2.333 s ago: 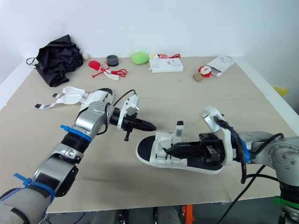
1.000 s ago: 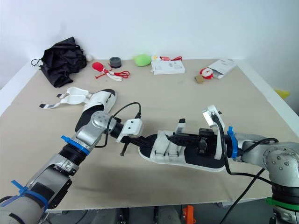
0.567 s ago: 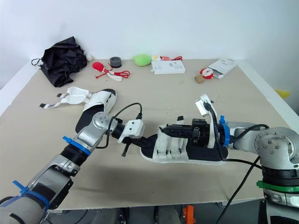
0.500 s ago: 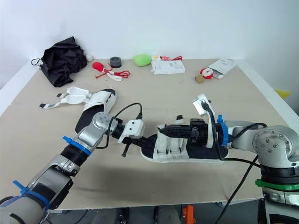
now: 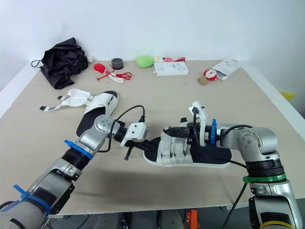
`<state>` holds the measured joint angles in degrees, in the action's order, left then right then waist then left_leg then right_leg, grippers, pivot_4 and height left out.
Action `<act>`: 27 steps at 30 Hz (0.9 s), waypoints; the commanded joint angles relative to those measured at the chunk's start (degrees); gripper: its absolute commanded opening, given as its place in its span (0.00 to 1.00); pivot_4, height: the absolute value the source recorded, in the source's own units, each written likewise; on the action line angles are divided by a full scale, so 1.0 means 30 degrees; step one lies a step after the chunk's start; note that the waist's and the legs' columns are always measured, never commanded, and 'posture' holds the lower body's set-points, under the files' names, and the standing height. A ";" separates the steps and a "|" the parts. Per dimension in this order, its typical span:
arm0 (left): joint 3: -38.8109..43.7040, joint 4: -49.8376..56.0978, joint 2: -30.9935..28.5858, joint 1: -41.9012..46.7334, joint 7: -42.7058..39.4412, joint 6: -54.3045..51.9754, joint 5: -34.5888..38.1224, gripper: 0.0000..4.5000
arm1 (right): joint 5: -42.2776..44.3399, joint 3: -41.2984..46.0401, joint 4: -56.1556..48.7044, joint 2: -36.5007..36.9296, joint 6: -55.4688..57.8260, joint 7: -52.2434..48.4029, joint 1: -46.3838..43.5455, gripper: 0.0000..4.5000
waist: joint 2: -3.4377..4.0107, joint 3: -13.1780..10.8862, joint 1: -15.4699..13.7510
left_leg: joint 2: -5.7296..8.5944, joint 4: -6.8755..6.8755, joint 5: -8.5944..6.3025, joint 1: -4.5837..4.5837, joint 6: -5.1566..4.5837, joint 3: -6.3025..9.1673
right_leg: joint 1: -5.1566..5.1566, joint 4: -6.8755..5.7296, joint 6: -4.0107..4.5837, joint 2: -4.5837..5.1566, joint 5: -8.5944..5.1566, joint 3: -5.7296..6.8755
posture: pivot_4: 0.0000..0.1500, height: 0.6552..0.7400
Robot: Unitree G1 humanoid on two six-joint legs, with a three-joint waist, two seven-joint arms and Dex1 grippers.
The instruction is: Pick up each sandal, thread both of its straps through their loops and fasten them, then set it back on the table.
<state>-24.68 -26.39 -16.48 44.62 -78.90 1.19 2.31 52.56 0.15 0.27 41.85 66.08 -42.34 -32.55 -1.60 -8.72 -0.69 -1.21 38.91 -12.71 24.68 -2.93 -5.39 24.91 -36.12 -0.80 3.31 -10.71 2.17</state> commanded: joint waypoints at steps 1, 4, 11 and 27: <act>-0.0813 -0.0462 -0.0160 -0.0553 0.0062 -0.0483 -0.0919 0.00 | -0.1395 0.0722 0.0845 -0.0345 -0.0932 0.0953 -0.0910 0.01 | 0.0000 0.0000 -0.0001 | 0.0000 0.0000 0.0001 -0.0001 0.0000 0.0000 | 0.0000 -0.0001 0.0000 0.0000 0.0001 0.0000 | 1.00 1.00; -0.0730 -0.0364 -0.0138 -0.0557 0.0231 -0.0590 -0.0872 0.00 | -0.2820 0.0204 0.2219 -0.0815 -0.0645 0.2035 -0.1408 0.14 | 0.0000 0.0000 0.0017 | 0.0000 0.0000 0.0014 -0.0005 -0.0023 -0.0016 | 0.0005 -0.0001 -0.0022 0.0001 0.0020 0.0003 | 1.00 1.00; -0.0451 0.0047 -0.0445 -0.0725 0.0626 -0.1031 -0.0715 0.00 | -0.5633 -0.1495 0.4614 -0.1134 0.0729 0.3474 -0.1995 0.51 | 0.0007 0.0011 0.0037 | -0.0002 -0.0001 0.0046 -0.0019 -0.0068 -0.0067 | 0.0013 0.0003 -0.0056 0.0070 0.0060 0.0010 | 1.00 1.00; 0.0365 0.1377 -0.0162 -0.0861 0.0978 -0.2481 0.0332 0.00 | -0.4897 0.3818 0.6935 0.0019 -0.2597 -0.0443 -0.6071 0.95 | 0.0091 0.0024 0.0035 | -0.0008 -0.0067 0.0046 0.0048 -0.0070 -0.0137 | 0.0116 0.0011 -0.0021 0.0006 0.0060 -0.0032 | 1.00 1.00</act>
<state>-23.71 -21.86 -17.01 42.59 -76.46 -3.57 3.03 35.35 8.43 25.20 39.41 58.54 -39.31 -50.66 -1.33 -8.65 -0.58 -1.21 38.68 -12.58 24.84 -3.13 -5.75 25.26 -36.09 -0.86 3.33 -10.54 2.08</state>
